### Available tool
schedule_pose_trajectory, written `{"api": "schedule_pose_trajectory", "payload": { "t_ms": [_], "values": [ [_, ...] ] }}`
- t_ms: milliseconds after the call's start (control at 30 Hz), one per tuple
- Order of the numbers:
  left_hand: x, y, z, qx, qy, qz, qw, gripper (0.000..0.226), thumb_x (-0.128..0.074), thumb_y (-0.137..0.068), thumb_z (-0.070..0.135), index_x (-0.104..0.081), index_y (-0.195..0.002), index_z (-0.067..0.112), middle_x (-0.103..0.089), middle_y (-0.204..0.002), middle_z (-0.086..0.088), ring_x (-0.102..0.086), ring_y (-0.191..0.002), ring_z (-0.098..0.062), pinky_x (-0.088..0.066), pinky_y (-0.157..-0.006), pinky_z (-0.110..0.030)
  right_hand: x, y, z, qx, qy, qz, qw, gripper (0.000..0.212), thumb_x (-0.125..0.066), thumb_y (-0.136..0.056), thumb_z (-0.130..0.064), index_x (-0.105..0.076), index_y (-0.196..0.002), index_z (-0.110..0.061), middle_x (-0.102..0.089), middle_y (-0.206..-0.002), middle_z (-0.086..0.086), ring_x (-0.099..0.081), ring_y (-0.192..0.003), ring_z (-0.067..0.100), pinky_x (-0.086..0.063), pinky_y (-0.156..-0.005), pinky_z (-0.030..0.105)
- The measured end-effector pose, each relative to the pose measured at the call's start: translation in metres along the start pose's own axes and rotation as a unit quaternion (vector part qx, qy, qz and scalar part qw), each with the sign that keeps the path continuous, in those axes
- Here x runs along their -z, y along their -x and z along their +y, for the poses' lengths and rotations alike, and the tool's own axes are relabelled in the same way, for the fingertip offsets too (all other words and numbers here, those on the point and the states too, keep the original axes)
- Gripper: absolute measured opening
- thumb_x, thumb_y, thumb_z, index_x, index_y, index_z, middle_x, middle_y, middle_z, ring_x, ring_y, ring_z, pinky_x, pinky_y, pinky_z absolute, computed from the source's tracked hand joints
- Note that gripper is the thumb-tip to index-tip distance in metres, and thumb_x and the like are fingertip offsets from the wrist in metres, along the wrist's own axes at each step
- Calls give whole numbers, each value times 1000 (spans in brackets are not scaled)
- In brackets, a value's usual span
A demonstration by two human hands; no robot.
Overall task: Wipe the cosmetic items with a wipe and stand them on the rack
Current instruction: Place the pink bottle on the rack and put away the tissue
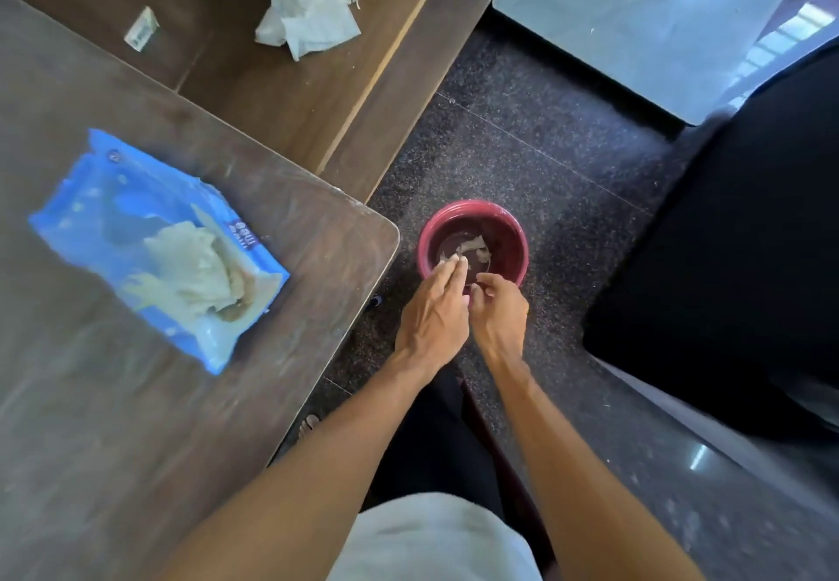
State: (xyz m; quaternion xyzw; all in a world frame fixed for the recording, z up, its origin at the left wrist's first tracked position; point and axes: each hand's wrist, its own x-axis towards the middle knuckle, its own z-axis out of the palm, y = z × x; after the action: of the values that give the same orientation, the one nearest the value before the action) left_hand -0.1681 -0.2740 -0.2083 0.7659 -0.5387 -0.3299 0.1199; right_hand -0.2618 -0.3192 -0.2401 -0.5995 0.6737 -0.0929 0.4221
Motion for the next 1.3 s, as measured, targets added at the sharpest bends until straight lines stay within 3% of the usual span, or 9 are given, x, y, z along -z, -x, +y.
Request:
{"api": "schedule_pose_trajectory", "payload": {
  "t_ms": [67,200,267,367,433,600,900,1167,1300],
  "values": [
    [23,15,11,-37,-15,33,999,53,-50,-101,9,-36,-152,3,-38,-158,-14,-37,-146,-25,-44,-111,-37,17,18,-29,59,15,6,998,19,-54,-94,-11,-72,-99,-12,-71,-94,-2,-63,-90,9,-46,-77,12],
    [71,50,27,-100,-47,113,987,53,-61,-93,3,-48,-145,4,-49,-151,-12,-48,-139,-22,-52,-102,-30,43,47,-72,141,24,9,990,21,-50,-95,-13,-67,-83,-18,-65,-81,-11,-58,-76,6,-43,-61,14],
    [97,70,30,-120,-60,147,980,49,-56,-97,9,-47,-146,3,-47,-152,-13,-45,-141,-23,-48,-107,-31,48,61,-86,166,41,5,985,16,-52,-95,-18,-67,-91,-22,-67,-91,-11,-59,-87,5,-47,-70,17],
    [133,104,25,-115,-64,209,969,46,-46,-103,17,-45,-148,6,-44,-155,-11,-41,-144,-22,-43,-111,-29,52,90,-112,172,65,17,983,24,-55,-97,-25,-63,-120,-25,-61,-126,-7,-49,-119,6,-49,-99,31],
    [154,130,16,-100,-51,257,960,45,-45,-104,17,-45,-148,7,-44,-155,-9,-40,-145,-20,-38,-115,-27,54,116,-134,196,55,46,978,26,-51,-98,-22,-61,-122,-23,-57,-130,-6,-42,-122,5,-46,-104,39],
    [183,196,-28,-7,-15,378,926,47,-44,-102,22,-48,-146,5,-47,-152,-11,-44,-142,-23,-41,-113,-33,39,188,-178,335,77,77,936,32,-61,-93,-12,-59,-125,-12,-56,-132,5,-47,-124,24,-38,-103,37],
    [190,341,-147,170,-13,483,859,50,-50,-102,20,-42,-149,5,-41,-156,-11,-36,-147,-25,-34,-118,-43,-75,306,-238,555,167,-76,811,46,-61,-87,-27,-57,-129,-9,-56,-132,9,-51,-124,29,-45,-98,45],
    [202,490,-252,359,-18,517,777,52,-38,-101,27,-41,-149,8,-44,-154,-12,-41,-143,-28,-38,-115,-45,-180,411,-282,633,216,-184,720,51,-66,-90,-32,-54,-134,-9,-52,-136,9,-47,-129,28,-46,-99,46],
    [217,549,-302,414,12,563,715,48,-50,-101,21,-45,-147,8,-47,-150,-13,-44,-140,-29,-45,-110,-45,-233,449,-316,640,201,-246,700,50,-63,-94,-30,-52,-135,-4,-55,-134,13,-48,-126,31,-43,-104,44]
  ]
}}
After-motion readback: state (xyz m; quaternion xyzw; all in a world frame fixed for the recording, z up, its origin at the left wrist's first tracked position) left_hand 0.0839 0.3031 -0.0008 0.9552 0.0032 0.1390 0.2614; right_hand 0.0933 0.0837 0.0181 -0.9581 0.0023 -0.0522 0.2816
